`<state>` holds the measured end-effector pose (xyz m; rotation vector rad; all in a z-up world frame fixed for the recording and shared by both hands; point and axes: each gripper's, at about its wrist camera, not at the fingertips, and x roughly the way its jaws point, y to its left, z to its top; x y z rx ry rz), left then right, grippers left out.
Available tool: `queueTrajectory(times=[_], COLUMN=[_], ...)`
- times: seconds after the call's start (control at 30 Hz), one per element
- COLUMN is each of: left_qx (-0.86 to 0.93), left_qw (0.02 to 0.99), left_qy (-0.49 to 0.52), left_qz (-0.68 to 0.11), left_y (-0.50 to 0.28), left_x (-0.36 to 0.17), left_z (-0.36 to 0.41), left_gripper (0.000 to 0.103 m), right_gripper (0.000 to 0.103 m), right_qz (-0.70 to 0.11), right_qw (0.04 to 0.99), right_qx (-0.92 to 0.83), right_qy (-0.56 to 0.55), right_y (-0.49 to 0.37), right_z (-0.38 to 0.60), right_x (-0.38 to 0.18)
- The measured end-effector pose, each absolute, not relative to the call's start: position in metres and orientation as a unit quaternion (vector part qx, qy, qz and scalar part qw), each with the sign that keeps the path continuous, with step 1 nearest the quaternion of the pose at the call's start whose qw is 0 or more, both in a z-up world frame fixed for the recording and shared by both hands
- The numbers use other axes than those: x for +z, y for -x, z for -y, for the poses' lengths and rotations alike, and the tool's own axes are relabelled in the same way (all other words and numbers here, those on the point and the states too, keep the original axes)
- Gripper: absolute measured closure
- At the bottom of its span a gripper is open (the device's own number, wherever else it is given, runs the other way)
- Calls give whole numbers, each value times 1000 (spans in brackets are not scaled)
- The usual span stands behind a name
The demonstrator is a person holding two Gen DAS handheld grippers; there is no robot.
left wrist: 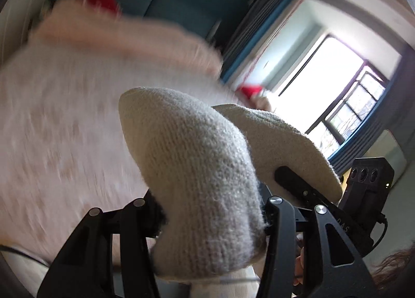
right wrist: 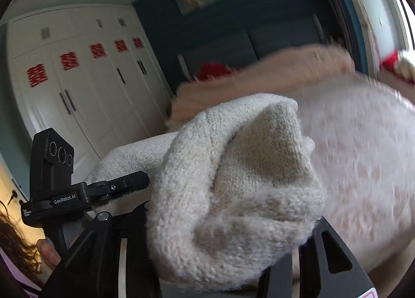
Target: Fold small clothes
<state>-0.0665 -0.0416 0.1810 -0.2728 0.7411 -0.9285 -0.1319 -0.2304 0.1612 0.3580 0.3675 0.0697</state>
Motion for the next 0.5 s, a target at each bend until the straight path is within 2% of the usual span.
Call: queueTrajectory(times=[0.17,0.3,0.4,0.5], left_qx=[-441,-427,-411,-393], left_qw=[856,880,894,902], left_qy=[123,110,95,94], left_qz=[-241,-176,-148,-152], left_y=[68,63,52,25], left_x=[248,283,287,268], left_z=[8,-20,-38,-50], left_gripper=[55,53,52,50], right_gripper=[63,62,60,58], right_qz=[-84,-50,-48,-75], right_qw=[986,987,983,975], right_qx=[69,99,128,154], right_qy=[-125,-116,-122,-144], right_y=[125,101,68,21], right_z=[198,183,182,187], right_x=[221,240,236,207])
